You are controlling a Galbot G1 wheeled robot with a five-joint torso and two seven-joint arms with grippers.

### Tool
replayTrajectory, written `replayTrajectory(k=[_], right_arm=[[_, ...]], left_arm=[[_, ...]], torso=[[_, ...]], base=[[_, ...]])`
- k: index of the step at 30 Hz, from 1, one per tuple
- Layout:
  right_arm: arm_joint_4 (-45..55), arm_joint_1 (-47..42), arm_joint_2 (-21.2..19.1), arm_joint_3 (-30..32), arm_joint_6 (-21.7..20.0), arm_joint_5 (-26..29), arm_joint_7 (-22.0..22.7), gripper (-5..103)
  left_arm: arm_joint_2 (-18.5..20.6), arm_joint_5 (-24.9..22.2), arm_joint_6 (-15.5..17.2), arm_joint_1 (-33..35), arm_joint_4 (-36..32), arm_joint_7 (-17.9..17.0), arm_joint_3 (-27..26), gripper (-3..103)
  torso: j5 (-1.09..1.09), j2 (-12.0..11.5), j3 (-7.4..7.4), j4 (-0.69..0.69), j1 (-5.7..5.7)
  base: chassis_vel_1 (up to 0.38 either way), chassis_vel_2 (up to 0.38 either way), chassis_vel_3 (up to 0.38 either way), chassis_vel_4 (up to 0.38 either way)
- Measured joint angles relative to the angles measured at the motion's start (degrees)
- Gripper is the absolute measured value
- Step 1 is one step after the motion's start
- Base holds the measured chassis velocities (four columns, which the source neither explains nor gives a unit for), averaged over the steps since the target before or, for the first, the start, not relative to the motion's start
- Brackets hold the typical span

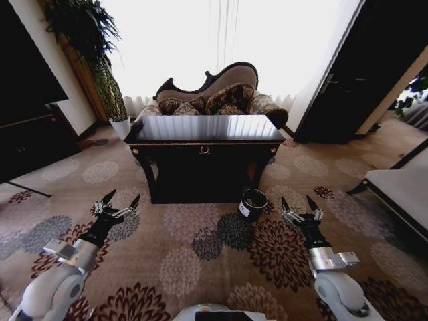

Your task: Move to the front of the table and place the trash on the table into the trash bin.

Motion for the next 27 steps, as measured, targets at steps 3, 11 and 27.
replayTrajectory(k=[3, 11, 27], right_arm=[[0.0, 0.0, 0.0, 0.0, 0.0, 0.0, 0.0, 100], [0.0, -0.03, 0.0, 0.0, 0.0, 0.0, 0.0, 100], [0.0, 0.0, 0.0, 0.0, 0.0, 0.0, 0.0, 100]], left_arm=[[0.0, 0.0, 0.0, 0.0, 0.0, 0.0, 0.0, 100], [0.0, 0.0, 0.0, 0.01, -0.01, 0.0, 0.0, 100], [0.0, 0.0, 0.0, 0.0, 0.0, 0.0, 0.0, 100]], torso=[[-0.01, 0.0, 0.0, 0.0, 0.0], [0.02, 0.04, -0.03, 0.01, -0.06], [0.0, 0.0, 0.0, 0.0, 0.0]], base=[[0.176, -0.198, -0.205, 0.171], [0.138, -0.126, -0.114, 0.138], [0.0, 0.001, 0.004, -0.004]])
